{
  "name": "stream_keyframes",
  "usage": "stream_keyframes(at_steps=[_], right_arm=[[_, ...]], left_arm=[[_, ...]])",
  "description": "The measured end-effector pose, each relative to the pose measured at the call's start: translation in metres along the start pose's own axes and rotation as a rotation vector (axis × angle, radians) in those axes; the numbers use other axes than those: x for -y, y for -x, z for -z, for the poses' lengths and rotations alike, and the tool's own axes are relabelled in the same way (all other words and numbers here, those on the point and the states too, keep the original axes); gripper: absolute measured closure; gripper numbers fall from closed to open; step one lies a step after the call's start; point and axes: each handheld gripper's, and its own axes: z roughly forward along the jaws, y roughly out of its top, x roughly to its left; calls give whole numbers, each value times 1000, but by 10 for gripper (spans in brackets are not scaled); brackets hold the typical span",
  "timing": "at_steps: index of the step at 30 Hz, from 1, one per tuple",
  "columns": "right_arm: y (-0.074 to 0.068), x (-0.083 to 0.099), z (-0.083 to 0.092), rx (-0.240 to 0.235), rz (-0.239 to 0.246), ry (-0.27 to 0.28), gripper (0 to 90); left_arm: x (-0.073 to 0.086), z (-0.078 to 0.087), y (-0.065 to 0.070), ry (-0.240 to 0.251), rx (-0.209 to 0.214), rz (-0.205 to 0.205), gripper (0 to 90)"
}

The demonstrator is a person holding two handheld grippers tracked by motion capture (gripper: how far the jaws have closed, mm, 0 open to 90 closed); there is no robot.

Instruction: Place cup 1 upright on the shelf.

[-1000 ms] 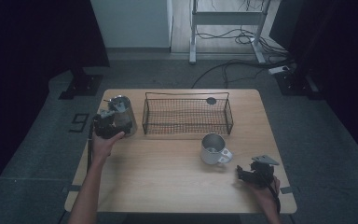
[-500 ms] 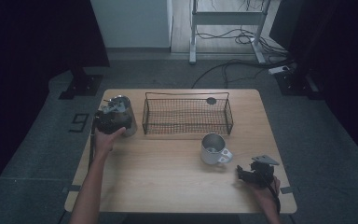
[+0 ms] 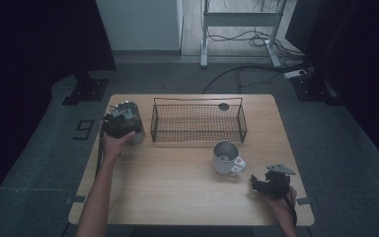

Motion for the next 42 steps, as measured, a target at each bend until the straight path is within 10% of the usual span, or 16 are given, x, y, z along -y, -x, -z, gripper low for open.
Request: stream_keyframes(at_steps=[42], right_arm=[[0,0,0,-2,0,0,134]], left_arm=[[3,1,5,53,21,-35,44]])
